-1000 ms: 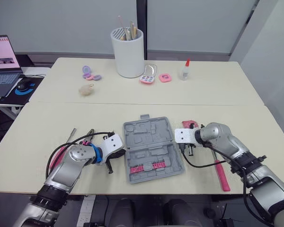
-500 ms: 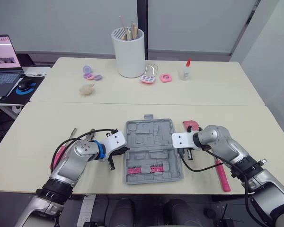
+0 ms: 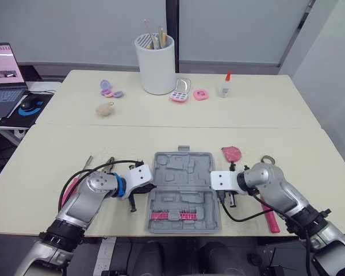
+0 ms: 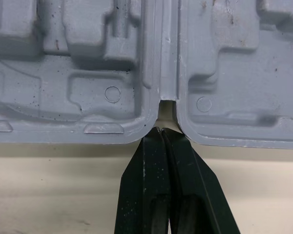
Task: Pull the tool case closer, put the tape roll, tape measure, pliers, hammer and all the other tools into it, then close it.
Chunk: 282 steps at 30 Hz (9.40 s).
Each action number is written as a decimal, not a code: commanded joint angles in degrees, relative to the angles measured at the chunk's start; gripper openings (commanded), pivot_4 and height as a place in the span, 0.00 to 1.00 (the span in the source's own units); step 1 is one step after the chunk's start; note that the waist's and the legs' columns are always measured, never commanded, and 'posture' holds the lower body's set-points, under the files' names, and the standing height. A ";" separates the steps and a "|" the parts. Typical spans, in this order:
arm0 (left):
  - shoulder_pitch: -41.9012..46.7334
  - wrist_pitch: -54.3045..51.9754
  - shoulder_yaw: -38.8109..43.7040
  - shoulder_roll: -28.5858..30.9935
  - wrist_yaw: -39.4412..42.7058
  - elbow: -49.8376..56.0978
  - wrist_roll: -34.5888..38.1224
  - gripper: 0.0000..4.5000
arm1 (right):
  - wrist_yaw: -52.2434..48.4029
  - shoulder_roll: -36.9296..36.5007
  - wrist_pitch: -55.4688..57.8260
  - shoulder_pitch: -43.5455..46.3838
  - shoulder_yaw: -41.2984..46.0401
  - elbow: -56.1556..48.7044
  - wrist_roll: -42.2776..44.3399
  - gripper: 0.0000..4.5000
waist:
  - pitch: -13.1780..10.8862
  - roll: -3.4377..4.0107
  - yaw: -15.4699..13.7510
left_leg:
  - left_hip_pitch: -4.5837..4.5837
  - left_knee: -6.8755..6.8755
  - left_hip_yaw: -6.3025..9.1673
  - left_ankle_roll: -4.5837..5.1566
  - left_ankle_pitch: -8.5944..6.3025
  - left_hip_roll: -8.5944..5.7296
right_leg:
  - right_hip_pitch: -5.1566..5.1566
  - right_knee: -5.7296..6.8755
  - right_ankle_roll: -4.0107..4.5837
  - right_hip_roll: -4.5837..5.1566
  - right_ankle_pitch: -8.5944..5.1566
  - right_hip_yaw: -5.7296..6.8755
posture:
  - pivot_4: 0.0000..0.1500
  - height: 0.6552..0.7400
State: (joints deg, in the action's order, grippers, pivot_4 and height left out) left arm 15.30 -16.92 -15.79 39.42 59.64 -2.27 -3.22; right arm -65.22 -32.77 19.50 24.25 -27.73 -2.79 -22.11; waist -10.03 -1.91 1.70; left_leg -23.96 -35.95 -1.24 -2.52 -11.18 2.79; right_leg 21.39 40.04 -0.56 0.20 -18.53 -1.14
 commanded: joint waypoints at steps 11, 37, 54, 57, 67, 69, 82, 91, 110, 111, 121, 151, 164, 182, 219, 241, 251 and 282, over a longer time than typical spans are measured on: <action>-6.48 -3.61 -2.75 -0.36 2.30 10.24 1.75 0.00 | -1.39 -0.34 4.18 -6.39 -1.05 -11.83 3.17 0.00 | 0.06 -0.02 0.00 | 0.05 0.00 0.05 0.00 0.00 0.00 | -0.06 -0.03 -0.01 0.00 -0.01 0.00 | 1.00 1.00; -10.49 -6.07 -3.05 2.11 2.95 13.79 1.57 0.00 | -2.10 -1.30 6.66 -8.28 -2.50 -13.90 4.95 0.00 | 0.17 -0.02 0.05 | 0.07 0.01 0.22 0.00 0.00 0.00 | -0.15 -0.05 0.01 -0.04 -0.03 0.00 | 1.00 1.00; -10.04 -6.15 -3.26 2.10 2.93 13.39 1.22 0.00 | -2.22 -1.31 7.33 -8.48 -3.22 -14.36 4.88 0.00 | 0.18 -0.02 0.04 | 0.07 0.00 0.28 0.00 0.00 0.00 | -0.18 -0.05 0.01 -0.04 -0.04 0.00 | 1.00 1.00; -9.90 -6.56 -3.43 2.16 3.30 13.45 1.34 0.00 | -2.49 -1.52 7.72 -8.67 -3.34 -14.58 4.99 0.00 | 0.18 -0.02 0.04 | 0.07 0.00 0.28 0.00 0.00 0.00 | -0.18 -0.05 0.02 -0.04 -0.04 0.00 | 1.00 1.00; -10.01 -7.20 -3.43 2.57 4.21 13.80 1.35 0.00 | -2.44 -1.84 7.73 -8.52 -3.43 -14.38 5.46 0.00 | 0.18 -0.02 0.04 | 0.07 0.00 0.29 0.00 0.00 0.00 | -0.18 -0.06 0.01 -0.04 -0.04 0.00 | 1.00 1.00; -10.11 -7.05 -3.34 2.56 3.90 13.81 1.08 0.00 | -2.32 -1.78 7.68 -8.47 -3.44 -14.28 5.40 0.00 | 0.18 -0.02 0.04 | 0.07 0.00 0.29 0.00 0.00 0.00 | -0.18 -0.06 0.02 -0.04 -0.04 0.00 | 1.00 1.00; -10.11 -5.20 -0.44 4.47 3.41 12.13 1.16 0.00 | -0.90 -4.54 5.60 -7.51 -0.50 -10.22 4.90 0.00 | 0.18 -0.02 0.05 | 0.07 0.00 0.29 0.00 0.00 0.00 | -0.18 -0.06 0.01 -0.04 -0.05 0.01 | 1.00 1.00; -10.83 -1.49 5.09 6.76 2.06 10.77 4.31 0.00 | -0.51 -8.34 4.25 -7.42 4.34 -9.23 8.94 0.00 | 0.13 -0.03 -0.04 | 0.02 0.00 0.33 0.00 0.00 0.03 | -0.16 -0.06 0.02 0.00 -0.04 0.03 | 1.00 1.00; -12.69 -8.13 44.85 20.15 11.12 -7.14 29.78 0.88 | -4.00 -20.28 6.40 -10.17 47.97 -3.08 42.61 0.57 | -0.02 -0.01 0.01 | 0.04 0.08 0.21 -0.02 -0.01 0.43 | -0.09 -0.11 0.08 0.07 -0.07 0.07 | 1.00 1.00; -12.03 -7.93 46.70 21.61 11.40 -11.08 29.92 0.95 | -4.14 -21.39 5.45 -10.96 49.74 -0.87 42.63 0.63 | -0.02 -0.01 0.01 | 0.05 0.08 0.19 -0.02 -0.01 0.44 | -0.08 -0.11 0.10 0.07 -0.08 0.07 | 1.00 1.00; -7.71 0.74 48.14 29.19 11.44 -37.84 25.28 1.00 | -2.72 -24.05 -5.93 -15.22 54.74 18.48 40.80 0.99 | -0.03 -0.02 0.07 | 0.07 0.15 -0.47 -0.03 -0.02 0.62 | 0.12 -0.11 0.13 0.04 -0.09 0.06 | 1.00 1.00; -10.90 0.46 49.08 27.96 7.64 -35.72 24.60 1.00 | 1.91 -24.69 -6.19 -13.32 51.41 17.62 40.40 0.99 | -0.02 -0.01 0.09 | 0.06 0.17 -0.65 -0.08 -0.05 0.76 | 0.25 -0.06 0.18 -0.01 -0.06 -0.03 | 1.00 1.00; -13.26 -5.07 49.37 24.35 5.54 -17.58 28.27 1.00 | 1.57 -25.17 -11.41 -12.71 46.23 19.85 36.74 0.99 | -0.01 -0.02 0.09 | 0.05 0.15 -0.64 -0.08 -0.05 0.76 | 0.23 -0.06 0.18 -0.01 -0.06 -0.11 | 1.00 1.00; 8.51 -20.19 20.96 6.95 -3.17 28.75 40.45 1.00 | 6.59 -17.70 -17.40 4.13 26.17 31.81 21.24 0.90 | -0.02 0.00 0.12 | 0.08 -0.02 -0.75 -0.13 -0.07 0.73 | 0.26 -0.03 0.07 -0.61 0.00 -1.07 | 1.00 1.00; 8.35 -17.95 9.45 -2.31 -7.48 34.81 38.72 1.00 | 16.06 -7.20 -15.24 9.95 23.63 47.94 17.36 0.17 | -0.02 0.01 0.14 | 0.18 -0.10 -0.71 -0.13 -0.07 0.72 | 0.13 -0.04 0.05 -0.68 0.02 -1.13 | 1.00 1.00; -1.07 -17.80 26.46 8.37 -2.49 29.60 43.19 1.00 | 8.34 3.69 19.28 7.57 11.90 -6.35 28.56 0.00 | -0.04 0.04 0.50 | 0.19 -0.08 -0.66 -0.14 -0.08 0.83 | 0.21 -0.03 0.05 -0.91 0.01 -1.13 | 1.00 1.00; -15.27 -22.31 37.94 19.33 3.41 28.79 44.91 1.00 | 15.69 19.29 12.23 12.90 -0.37 3.67 23.27 0.00 | 0.00 -0.06 0.06 | 0.02 -0.02 -0.73 -0.14 -0.09 0.87 | 0.47 -0.02 0.07 -0.65 0.01 -1.14 | 1.00 1.00; -25.22 -20.30 45.03 21.51 7.07 30.18 42.65 1.00 | 24.82 32.62 -0.70 13.81 -4.57 25.32 13.46 0.00 | 0.05 -0.14 0.28 | -0.07 0.10 -0.76 -0.18 -0.12 0.97 | 0.73 0.08 0.11 -0.59 0.02 -1.16 | 1.00 1.00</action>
State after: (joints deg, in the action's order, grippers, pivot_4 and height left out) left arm -9.98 -38.21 27.04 60.94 66.68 26.71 39.40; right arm -41.08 -1.03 19.43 36.79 -32.84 22.97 -8.06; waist -9.98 -2.06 1.98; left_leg -24.02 -35.85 -2.00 -2.70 -11.30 3.77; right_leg 22.12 40.12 -0.45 -0.39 -18.51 -2.30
